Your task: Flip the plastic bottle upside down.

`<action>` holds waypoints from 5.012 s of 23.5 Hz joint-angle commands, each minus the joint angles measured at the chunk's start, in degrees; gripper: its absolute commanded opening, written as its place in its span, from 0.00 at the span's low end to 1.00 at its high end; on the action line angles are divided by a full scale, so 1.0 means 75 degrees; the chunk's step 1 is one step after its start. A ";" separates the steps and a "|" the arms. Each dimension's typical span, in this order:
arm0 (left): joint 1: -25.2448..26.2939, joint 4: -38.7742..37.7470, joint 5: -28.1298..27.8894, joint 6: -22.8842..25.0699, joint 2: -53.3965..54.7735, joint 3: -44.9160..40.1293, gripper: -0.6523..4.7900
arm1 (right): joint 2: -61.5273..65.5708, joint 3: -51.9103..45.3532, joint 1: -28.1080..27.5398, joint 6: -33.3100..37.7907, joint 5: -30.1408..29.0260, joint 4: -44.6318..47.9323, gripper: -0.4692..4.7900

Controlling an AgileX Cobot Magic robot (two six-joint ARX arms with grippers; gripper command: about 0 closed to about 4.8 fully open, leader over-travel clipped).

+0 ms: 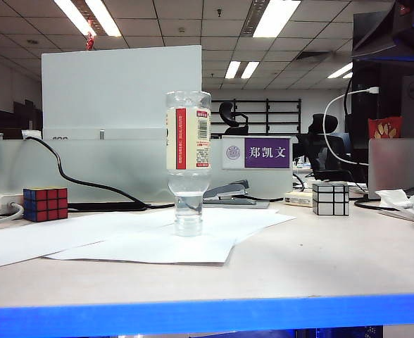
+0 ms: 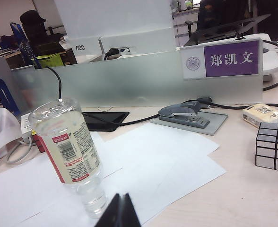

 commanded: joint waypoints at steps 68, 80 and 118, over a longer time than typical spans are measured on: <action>0.0000 0.0216 -0.0283 -0.0315 -0.0009 0.0009 0.11 | -0.5126 -0.0746 -0.3515 -0.0889 -0.0160 -0.4540 0.07; 0.0003 0.0213 -0.0283 -0.0312 -0.0009 0.0009 0.11 | -0.5345 -0.1830 -0.3509 -0.0565 -0.0259 -0.3844 0.07; 0.0003 0.0213 -0.0286 -0.0315 -0.0009 0.0009 0.11 | -0.5595 -0.2259 -0.3518 -0.0516 -0.0154 -0.3885 0.07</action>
